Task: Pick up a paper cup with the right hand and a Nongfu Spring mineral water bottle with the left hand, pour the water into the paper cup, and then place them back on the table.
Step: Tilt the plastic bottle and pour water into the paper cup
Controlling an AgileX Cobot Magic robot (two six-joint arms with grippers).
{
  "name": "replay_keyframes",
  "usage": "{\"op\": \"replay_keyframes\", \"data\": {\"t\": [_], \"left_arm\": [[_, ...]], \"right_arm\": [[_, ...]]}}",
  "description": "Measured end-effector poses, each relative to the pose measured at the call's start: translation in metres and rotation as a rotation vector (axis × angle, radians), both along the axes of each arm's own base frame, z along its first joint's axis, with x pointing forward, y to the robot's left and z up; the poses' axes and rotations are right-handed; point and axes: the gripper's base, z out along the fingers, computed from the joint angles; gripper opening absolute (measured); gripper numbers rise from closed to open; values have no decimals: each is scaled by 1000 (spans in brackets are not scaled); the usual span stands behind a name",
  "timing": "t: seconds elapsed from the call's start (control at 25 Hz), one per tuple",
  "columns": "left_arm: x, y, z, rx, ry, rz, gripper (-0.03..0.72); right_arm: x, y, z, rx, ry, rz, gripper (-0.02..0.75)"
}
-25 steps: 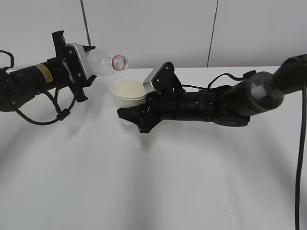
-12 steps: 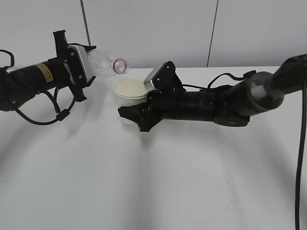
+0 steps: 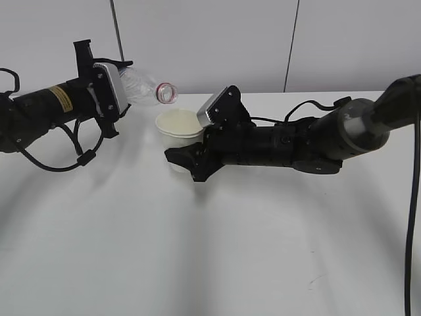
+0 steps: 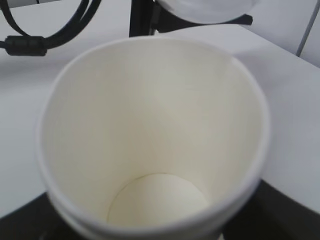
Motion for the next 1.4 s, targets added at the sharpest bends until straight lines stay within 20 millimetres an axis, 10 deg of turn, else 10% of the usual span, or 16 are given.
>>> {"op": "replay_keyframes", "data": {"t": [1.4], "left_arm": [[1, -1, 7, 64, -117, -23, 393]], "right_arm": [[1, -2, -3, -39, 14, -19, 466]]}}
